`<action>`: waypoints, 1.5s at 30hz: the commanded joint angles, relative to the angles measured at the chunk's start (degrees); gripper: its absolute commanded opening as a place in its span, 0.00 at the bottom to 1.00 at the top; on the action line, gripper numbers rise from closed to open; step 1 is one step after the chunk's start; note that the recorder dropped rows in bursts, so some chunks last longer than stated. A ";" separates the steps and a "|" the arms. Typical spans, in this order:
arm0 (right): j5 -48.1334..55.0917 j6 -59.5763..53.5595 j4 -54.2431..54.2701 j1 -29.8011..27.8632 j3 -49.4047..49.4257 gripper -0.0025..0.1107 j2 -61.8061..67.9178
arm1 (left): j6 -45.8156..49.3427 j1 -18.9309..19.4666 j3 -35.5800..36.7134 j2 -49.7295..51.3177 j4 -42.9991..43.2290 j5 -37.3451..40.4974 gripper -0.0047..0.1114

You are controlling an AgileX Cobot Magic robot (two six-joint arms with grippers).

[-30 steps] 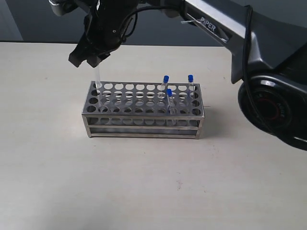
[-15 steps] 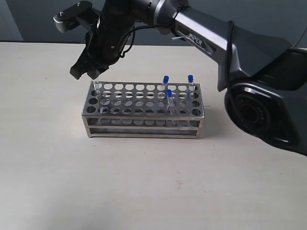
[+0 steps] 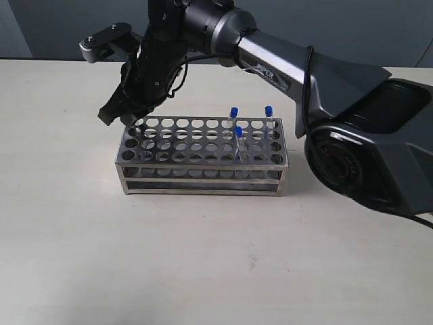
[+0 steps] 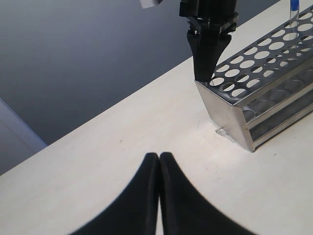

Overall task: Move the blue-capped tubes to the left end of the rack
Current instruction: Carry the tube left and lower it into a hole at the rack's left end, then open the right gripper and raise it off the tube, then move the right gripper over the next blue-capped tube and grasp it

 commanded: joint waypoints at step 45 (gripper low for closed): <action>7.35 19.58 -19.82 -3.13 26.67 0.51 -28.98 | -0.28 -0.22 -0.30 0.20 -0.12 -0.34 0.05</action>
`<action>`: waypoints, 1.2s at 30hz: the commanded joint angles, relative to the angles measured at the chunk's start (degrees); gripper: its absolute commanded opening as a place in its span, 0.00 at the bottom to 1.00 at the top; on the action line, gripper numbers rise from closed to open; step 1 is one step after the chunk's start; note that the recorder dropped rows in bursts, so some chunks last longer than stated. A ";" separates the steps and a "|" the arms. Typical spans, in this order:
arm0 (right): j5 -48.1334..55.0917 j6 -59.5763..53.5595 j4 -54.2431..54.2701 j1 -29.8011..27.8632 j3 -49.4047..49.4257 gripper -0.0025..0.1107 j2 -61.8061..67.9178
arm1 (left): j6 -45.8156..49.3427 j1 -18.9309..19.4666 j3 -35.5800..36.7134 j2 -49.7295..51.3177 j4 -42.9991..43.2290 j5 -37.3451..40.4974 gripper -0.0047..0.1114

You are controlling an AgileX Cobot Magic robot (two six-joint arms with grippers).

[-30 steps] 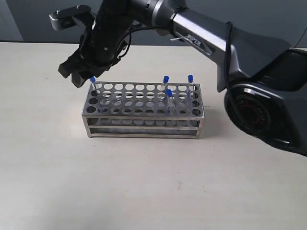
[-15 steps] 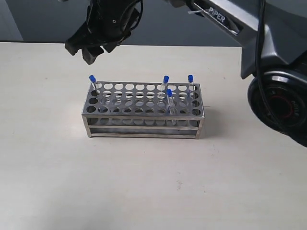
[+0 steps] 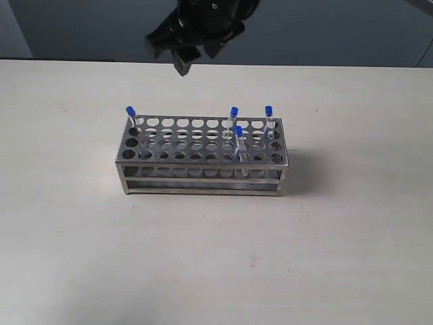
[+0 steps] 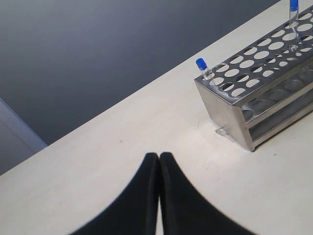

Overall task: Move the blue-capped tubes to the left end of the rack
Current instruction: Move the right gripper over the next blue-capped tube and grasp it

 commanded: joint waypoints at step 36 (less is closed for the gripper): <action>-2.28 4.14 -5.46 -1.71 19.81 0.04 -3.17 | -0.28 -0.22 -0.30 0.20 0.09 -0.48 0.05</action>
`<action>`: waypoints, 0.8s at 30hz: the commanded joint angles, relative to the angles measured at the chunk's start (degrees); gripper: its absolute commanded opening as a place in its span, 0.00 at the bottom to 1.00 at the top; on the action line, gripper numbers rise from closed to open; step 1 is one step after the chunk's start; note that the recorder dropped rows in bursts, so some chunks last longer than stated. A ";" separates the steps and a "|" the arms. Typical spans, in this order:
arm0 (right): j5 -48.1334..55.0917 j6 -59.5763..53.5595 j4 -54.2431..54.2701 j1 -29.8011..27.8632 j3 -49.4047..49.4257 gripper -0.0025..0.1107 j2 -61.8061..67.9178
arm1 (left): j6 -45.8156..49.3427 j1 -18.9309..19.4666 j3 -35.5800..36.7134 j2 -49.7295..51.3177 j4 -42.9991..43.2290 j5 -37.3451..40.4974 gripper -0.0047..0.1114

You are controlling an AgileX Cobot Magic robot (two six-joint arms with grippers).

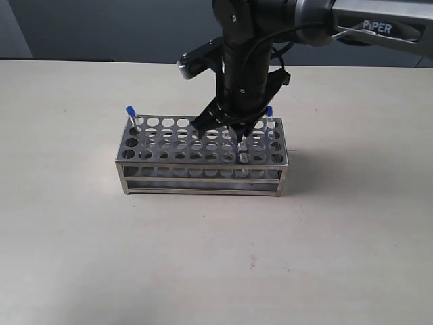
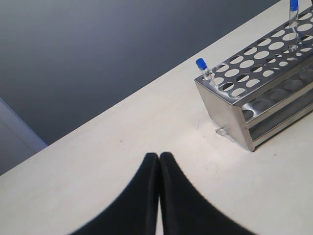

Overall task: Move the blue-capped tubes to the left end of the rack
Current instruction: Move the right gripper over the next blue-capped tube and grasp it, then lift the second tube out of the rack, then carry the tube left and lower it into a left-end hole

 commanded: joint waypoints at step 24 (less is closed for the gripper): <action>-10.74 -13.43 7.02 7.09 -8.65 0.01 -7.92 | -0.28 -0.22 -0.30 0.20 -0.25 -0.32 0.05</action>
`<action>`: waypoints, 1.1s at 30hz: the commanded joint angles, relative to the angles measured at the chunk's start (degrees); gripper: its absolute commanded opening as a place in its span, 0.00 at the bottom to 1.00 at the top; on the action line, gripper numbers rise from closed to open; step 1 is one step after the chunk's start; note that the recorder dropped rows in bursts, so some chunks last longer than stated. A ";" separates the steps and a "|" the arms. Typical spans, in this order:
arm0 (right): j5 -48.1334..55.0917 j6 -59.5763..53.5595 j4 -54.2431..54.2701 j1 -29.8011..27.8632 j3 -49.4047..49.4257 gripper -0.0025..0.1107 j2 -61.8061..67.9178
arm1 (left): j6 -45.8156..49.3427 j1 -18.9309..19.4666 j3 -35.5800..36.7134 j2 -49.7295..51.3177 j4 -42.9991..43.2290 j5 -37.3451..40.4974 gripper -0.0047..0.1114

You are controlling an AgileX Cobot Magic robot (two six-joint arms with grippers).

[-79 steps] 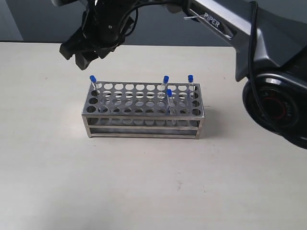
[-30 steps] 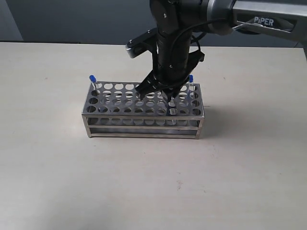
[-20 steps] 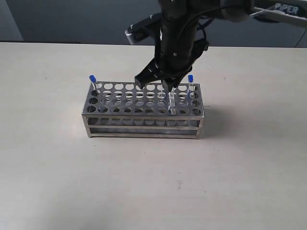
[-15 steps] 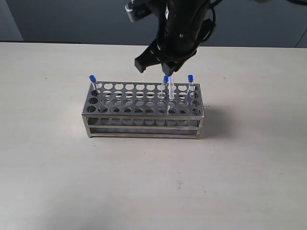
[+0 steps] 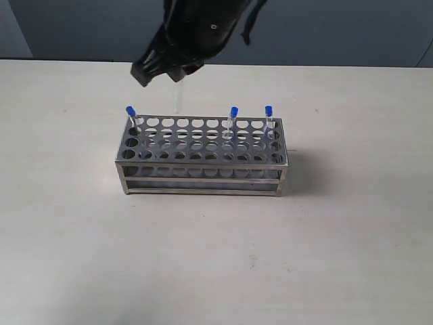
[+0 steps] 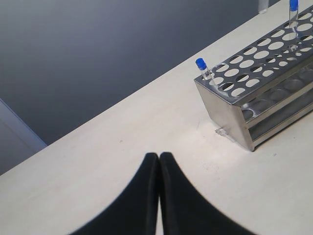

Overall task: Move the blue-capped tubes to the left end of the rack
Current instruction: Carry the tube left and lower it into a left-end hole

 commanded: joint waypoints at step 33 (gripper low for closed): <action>4.95 -8.91 12.17 0.30 -24.90 0.01 28.33 | -0.28 -0.22 -0.30 0.20 -0.14 -0.32 0.05</action>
